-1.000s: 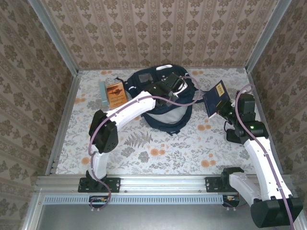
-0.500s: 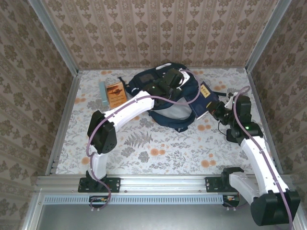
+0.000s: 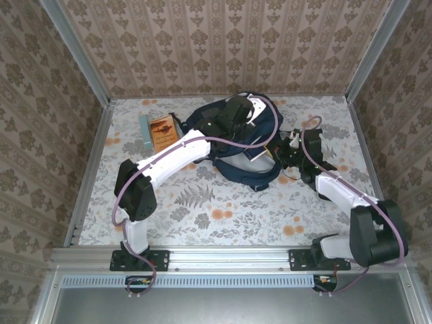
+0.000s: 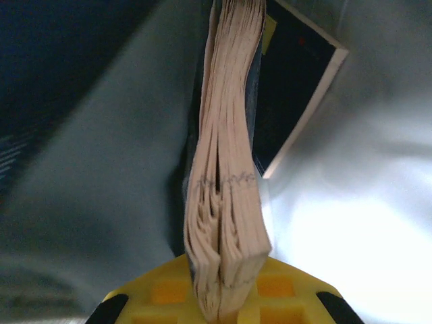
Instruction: Pack the student bag
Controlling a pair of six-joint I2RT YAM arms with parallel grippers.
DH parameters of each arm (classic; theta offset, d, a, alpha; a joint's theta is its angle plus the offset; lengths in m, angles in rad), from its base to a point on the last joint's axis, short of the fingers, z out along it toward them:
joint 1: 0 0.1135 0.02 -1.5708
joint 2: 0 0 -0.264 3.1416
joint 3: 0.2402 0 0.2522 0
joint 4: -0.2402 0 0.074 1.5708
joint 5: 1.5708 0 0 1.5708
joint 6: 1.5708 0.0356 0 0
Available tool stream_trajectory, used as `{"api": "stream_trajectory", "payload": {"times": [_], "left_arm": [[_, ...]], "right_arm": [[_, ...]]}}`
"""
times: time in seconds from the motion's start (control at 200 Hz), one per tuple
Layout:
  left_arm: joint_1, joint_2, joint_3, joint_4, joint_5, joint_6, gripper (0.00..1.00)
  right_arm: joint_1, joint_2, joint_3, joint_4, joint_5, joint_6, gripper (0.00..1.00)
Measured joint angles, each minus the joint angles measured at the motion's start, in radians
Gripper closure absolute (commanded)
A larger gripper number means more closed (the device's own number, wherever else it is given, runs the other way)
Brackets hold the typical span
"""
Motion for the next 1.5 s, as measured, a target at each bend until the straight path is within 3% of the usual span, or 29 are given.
{"api": "stream_trajectory", "payload": {"times": [0.23,0.44,0.755,0.845,0.96,1.095,1.205,1.295,1.4,1.5], "left_arm": [[0.0,-0.024,-0.019,0.011,0.027,-0.029,1.0],[0.0,-0.05,-0.052,0.013,0.051,-0.063,1.0],[0.0,-0.06,-0.066,0.014,0.068,-0.096,1.0],[0.0,-0.061,-0.072,0.014,0.071,-0.1,1.0],[0.002,-0.063,-0.072,0.014,0.075,-0.107,1.0],[0.009,-0.067,-0.08,0.014,0.085,-0.114,1.0],[0.016,-0.068,-0.082,0.014,0.094,-0.124,1.0],[0.023,-0.072,-0.082,0.014,0.102,-0.133,1.0],[0.031,-0.072,-0.082,0.015,0.113,-0.142,1.0],[0.035,-0.072,-0.082,0.015,0.124,-0.152,1.0]], "right_arm": [[0.05,0.16,0.005,0.18,0.057,0.071,0.97],[0.134,0.293,0.036,0.274,0.195,0.085,0.98],[0.177,0.533,0.174,0.424,0.314,0.146,0.94],[0.177,0.569,0.196,0.446,0.335,0.159,0.81],[0.177,0.589,0.212,0.447,0.351,0.178,0.49],[0.177,0.576,0.212,0.414,0.363,0.171,0.37],[0.175,0.523,0.198,0.345,0.373,0.164,0.37],[0.17,0.459,0.171,0.293,0.38,0.154,0.43],[0.162,0.391,0.145,0.23,0.394,0.149,0.59],[0.158,0.348,0.137,0.161,0.403,0.153,0.65]]}}
